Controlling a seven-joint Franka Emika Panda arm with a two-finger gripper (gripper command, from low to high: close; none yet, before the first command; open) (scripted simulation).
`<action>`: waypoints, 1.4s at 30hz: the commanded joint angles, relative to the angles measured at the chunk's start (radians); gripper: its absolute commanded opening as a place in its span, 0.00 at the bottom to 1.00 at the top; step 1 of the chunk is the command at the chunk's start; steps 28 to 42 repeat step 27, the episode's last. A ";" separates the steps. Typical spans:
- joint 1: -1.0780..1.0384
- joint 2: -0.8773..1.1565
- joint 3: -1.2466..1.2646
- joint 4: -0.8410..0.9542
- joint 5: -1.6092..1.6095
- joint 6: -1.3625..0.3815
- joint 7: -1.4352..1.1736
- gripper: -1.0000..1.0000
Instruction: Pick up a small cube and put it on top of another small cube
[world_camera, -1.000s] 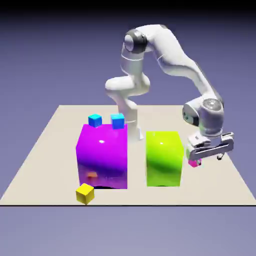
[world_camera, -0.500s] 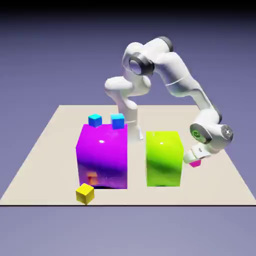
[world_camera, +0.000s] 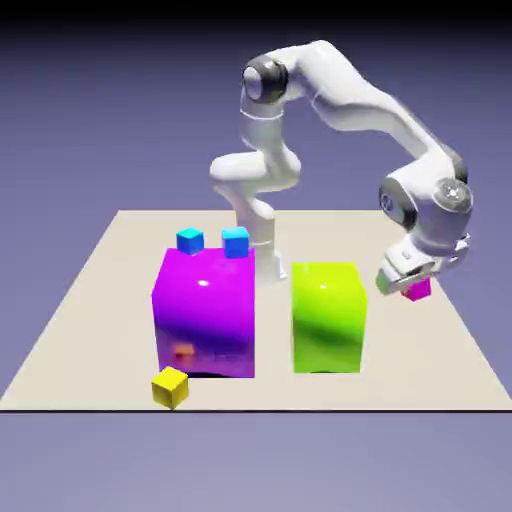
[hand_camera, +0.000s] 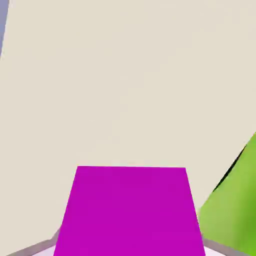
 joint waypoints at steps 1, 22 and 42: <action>-0.015 -0.036 -0.028 -0.013 -0.003 -0.026 -0.009 0.00; -0.328 -0.606 -0.403 -0.482 -0.182 -0.333 -0.004 0.00; -0.328 -0.608 -0.403 -0.495 -0.182 -0.322 -0.004 1.00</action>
